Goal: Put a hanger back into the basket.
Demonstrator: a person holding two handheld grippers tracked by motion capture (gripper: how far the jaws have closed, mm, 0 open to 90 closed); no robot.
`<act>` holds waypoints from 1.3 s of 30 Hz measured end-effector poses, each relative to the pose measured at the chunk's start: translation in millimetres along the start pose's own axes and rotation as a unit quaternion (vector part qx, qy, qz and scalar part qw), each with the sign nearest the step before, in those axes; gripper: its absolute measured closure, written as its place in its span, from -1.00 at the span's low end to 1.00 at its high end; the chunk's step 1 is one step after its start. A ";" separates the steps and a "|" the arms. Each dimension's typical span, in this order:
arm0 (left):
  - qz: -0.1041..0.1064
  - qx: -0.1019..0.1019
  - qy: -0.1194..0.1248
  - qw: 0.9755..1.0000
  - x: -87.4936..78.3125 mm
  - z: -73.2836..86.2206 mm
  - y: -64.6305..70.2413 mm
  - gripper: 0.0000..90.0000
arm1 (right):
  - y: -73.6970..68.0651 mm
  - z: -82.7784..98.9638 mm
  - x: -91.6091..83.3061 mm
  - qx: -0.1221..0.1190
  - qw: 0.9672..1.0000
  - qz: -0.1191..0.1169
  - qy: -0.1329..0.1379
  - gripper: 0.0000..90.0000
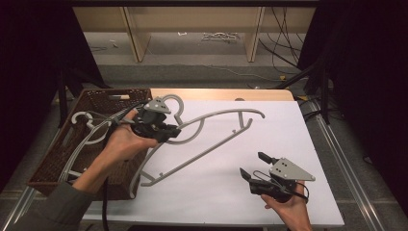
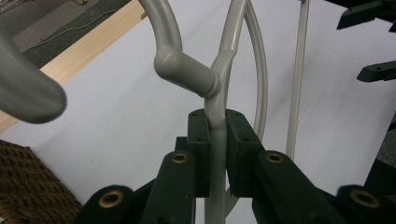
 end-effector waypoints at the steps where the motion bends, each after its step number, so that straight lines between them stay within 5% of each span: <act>1: -0.002 -0.006 0.007 1.000 -6.3 -0.9 -3.5 0.81 | 0.7 0.8 -1.5 -0.001 1.000 0.002 0.001 -0.51; 9: -0.019 -0.026 0.047 0.998 -45.6 -5.6 -19.8 0.81 | -0.7 8.3 -10.0 0.017 1.000 0.000 -0.006 -0.57; 21: -0.088 -0.023 0.031 0.995 -84.8 13.5 -68.2 0.81 | -5.4 13.4 -12.8 0.018 1.000 -0.008 -0.012 -0.59; 26: -0.134 -0.057 0.031 0.989 -92.0 28.4 -95.0 0.81 | -5.9 14.6 -13.1 0.022 1.000 -0.010 -0.019 -0.59; 31: -0.170 -0.061 0.026 0.983 -93.2 48.2 -124.9 0.81 | -5.2 14.9 -13.5 0.019 1.000 -0.009 -0.022 -0.59; 39: -0.199 -0.070 0.005 0.977 -94.8 77.0 -158.9 0.81 | -6.0 16.3 -11.3 0.018 1.000 -0.013 -0.020 -0.59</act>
Point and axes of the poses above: each handheld gripper's, and its own axes: x roughly forward along the jaws, z roughly out of its underside, y roughly to its right, the point moved 5 cm from there along x, roughly forward along the jaws, and after that the axes turned 2 degrees about x, right-handed, at the moved point
